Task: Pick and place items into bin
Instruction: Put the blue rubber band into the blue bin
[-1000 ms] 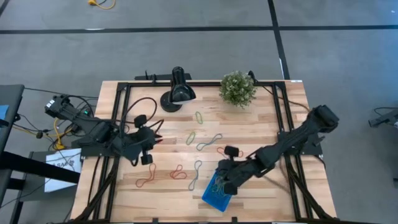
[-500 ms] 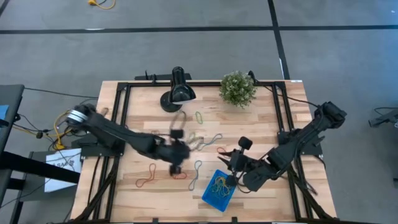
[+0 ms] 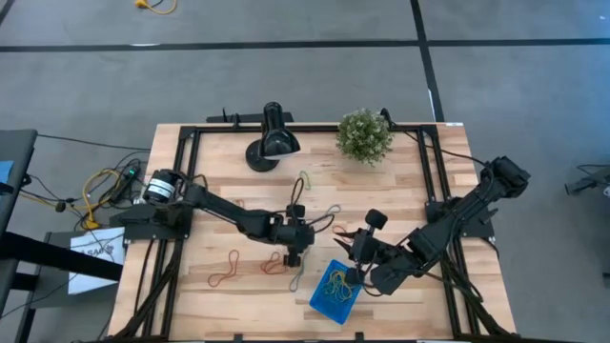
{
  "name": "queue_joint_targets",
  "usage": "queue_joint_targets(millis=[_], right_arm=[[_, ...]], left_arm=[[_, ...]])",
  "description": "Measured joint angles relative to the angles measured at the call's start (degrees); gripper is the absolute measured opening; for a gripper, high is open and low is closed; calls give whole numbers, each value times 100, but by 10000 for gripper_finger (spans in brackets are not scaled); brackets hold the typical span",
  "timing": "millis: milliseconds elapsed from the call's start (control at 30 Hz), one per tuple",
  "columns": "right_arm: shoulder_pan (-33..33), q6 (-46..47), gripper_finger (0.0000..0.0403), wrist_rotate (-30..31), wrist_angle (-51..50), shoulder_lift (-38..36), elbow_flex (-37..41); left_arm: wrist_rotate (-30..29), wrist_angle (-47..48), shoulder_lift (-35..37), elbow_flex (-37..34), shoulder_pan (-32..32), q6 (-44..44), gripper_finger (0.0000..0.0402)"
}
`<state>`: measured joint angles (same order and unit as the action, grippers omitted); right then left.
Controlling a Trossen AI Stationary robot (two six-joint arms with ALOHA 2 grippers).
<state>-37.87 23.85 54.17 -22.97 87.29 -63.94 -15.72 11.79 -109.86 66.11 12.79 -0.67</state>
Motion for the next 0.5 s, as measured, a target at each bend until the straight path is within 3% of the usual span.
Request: queue_joint_targets(millis=[133,333,500], right_arm=[[0,8,54,-2,-15,0,-2],[0,10,54,-7,-39,0,0],[0,10,54,-13,-58,0,0]], left_arm=[[88,-44,-9,-92,-276,-11,158],[692,-246,-4,-250,-523,-57,158],[681,-271,-4,-355,-523,-35,155]])
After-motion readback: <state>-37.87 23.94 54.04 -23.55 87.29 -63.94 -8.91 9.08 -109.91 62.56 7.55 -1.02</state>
